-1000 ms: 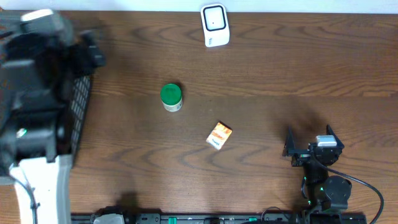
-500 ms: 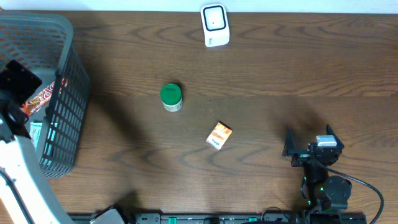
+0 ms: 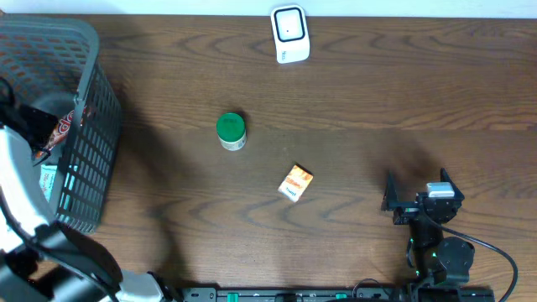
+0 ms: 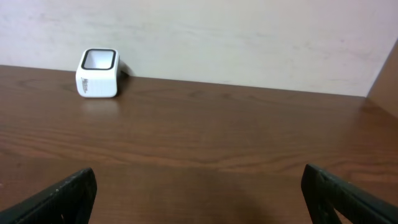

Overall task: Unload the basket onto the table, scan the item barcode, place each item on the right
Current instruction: 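Move the left gripper back into the basket toward the wipes pack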

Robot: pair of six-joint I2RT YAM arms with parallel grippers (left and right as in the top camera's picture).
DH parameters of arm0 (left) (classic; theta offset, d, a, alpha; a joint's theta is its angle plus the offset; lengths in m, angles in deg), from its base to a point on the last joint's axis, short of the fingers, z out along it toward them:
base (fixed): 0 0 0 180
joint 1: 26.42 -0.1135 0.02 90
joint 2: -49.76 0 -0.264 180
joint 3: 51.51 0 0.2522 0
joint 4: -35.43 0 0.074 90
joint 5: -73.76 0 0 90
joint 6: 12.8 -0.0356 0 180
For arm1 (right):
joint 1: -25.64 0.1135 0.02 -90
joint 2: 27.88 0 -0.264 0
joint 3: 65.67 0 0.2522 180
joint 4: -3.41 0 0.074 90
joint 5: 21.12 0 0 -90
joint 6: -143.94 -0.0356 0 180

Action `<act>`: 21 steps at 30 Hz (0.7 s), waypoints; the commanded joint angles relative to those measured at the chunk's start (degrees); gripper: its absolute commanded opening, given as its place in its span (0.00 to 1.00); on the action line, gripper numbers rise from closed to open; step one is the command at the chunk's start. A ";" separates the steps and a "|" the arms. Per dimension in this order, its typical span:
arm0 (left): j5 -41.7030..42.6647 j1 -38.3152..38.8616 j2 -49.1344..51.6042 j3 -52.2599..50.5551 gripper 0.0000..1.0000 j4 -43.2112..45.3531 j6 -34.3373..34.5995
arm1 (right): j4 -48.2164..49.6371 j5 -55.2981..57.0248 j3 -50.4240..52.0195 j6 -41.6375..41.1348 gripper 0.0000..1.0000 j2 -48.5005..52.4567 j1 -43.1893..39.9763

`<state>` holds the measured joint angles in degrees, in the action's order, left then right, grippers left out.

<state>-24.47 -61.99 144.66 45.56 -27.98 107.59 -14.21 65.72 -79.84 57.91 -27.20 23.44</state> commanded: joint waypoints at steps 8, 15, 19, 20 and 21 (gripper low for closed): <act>-2.80 -0.15 9.84 0.68 0.98 -0.35 5.95 | -0.22 0.07 0.09 -0.70 0.99 -0.31 0.42; -1.29 -0.15 13.14 0.48 0.98 0.33 5.86 | -0.22 0.07 0.09 -0.70 0.99 -0.31 0.42; -1.31 -0.15 13.35 0.07 0.98 0.39 5.51 | -0.22 0.07 0.09 -0.70 0.99 -0.31 0.42; -1.31 -0.15 13.35 0.07 0.98 0.42 5.51 | -0.22 0.09 0.09 -0.70 0.99 -0.31 0.42; -1.36 -0.15 13.35 0.07 0.98 0.44 5.84 | -0.22 0.07 0.09 -0.70 0.99 -0.31 0.42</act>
<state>-25.58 -61.99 157.49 45.54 -27.41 112.62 -14.21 65.72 -79.84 57.91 -27.20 23.44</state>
